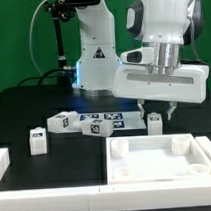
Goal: Assemble one leg
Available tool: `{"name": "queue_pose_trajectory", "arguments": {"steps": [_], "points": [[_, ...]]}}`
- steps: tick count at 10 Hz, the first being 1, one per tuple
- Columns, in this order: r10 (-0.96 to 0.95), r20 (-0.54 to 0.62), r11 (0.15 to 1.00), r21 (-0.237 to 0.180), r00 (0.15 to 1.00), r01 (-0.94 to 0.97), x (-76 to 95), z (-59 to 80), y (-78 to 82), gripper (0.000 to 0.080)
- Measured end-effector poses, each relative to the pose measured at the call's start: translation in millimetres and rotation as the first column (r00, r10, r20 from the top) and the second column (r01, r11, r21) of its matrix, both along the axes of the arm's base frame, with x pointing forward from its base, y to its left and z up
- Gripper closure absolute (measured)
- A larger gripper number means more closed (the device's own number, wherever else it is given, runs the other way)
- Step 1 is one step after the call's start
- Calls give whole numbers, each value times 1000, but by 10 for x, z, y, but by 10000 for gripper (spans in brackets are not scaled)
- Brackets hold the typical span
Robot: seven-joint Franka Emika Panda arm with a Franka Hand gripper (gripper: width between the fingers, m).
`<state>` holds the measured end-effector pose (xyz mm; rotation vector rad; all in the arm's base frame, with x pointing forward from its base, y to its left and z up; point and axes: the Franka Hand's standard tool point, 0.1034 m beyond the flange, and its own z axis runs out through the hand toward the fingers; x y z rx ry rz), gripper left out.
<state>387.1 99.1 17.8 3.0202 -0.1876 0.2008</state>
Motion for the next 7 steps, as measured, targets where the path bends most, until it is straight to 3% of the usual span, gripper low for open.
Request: {"name": "queue_pose_trajectory", "arguments": {"steps": [1,2,4,7], "points": [[0,0,1000,0,1000,0,0,0,0,273],[0,0,1000,0,1000,0,0,0,0,189],[6,-16,1000,0,1000,-6,6,6,-15,158],[-28,-101,999,32,995,31,288,220,-106,151]]}}
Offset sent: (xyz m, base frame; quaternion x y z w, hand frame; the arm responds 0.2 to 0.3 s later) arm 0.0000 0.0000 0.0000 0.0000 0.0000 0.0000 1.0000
